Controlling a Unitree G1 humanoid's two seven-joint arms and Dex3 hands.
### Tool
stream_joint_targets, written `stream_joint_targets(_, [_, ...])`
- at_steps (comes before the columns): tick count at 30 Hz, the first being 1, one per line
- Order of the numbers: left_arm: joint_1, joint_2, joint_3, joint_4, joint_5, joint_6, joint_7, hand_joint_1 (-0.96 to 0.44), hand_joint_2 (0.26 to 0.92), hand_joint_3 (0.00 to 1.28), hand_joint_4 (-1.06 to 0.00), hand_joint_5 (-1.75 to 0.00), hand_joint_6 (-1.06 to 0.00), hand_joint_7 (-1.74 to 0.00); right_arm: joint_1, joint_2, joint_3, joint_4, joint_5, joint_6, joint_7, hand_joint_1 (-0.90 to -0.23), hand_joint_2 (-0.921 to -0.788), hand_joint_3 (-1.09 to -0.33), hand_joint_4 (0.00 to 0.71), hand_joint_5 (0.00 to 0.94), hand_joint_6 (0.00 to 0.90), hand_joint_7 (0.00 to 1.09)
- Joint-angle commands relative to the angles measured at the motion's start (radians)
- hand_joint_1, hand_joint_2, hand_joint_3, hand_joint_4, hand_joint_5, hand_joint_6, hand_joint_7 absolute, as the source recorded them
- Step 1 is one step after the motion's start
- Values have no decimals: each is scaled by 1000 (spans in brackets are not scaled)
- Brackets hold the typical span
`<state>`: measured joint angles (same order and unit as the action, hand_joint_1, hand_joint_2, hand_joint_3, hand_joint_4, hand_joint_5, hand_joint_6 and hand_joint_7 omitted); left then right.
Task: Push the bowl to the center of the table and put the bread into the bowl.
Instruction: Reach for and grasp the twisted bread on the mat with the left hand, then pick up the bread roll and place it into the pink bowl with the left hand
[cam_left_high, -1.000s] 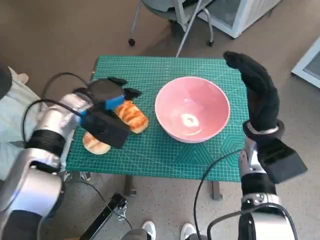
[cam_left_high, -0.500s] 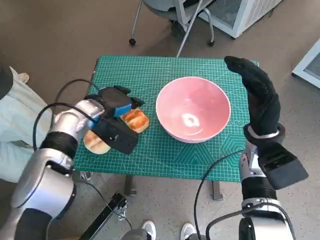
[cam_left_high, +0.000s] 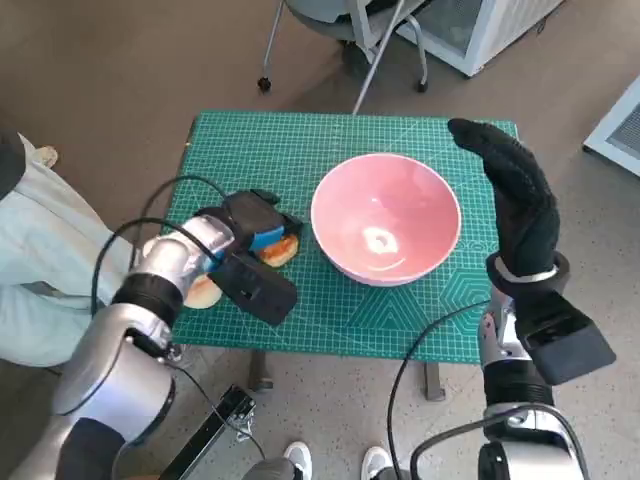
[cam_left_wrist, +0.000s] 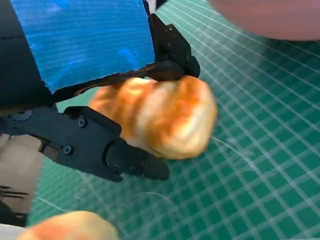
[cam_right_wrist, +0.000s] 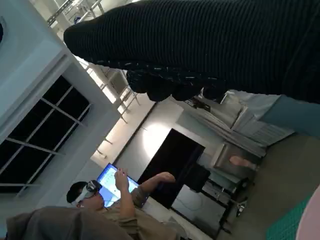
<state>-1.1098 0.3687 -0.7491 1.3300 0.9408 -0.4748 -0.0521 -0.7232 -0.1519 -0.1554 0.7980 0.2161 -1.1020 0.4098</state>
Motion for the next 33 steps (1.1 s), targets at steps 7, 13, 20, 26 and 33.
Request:
stream_joint_targets(7, [-8,37,84,16,-106,-39,-84,-13,920,147,-601,-1165,-548,-1263,39,-1,6,-19,3,19,-2,-613,-921,-729,293,0,-1,823])
stream_joint_targets(13, [-48,71,173,-3,-195,-48,-123,-1,921,132,-601,-1180,-577,-1291,42,0,6,-24,6,24,-3,-613,-921,-728,293,0,-1,822])
stream_joint_targets(20, [-118,116,281,-48,-288,-83,-114,0,920,119,-569,-1296,-636,-1153,44,0,7,-28,20,29,6,-595,-921,-728,292,0,-1,820])
stream_joint_targets(26, [-169,140,343,-105,-343,-142,-109,0,920,95,-585,-1286,-671,-1109,42,0,6,-26,36,33,17,-594,-921,-728,292,0,-1,818])
stream_joint_targets(33, [-217,140,387,-174,-393,-227,-125,1,920,73,-599,-1335,-723,-988,44,0,7,-36,39,37,20,-588,-921,-727,292,0,0,816])
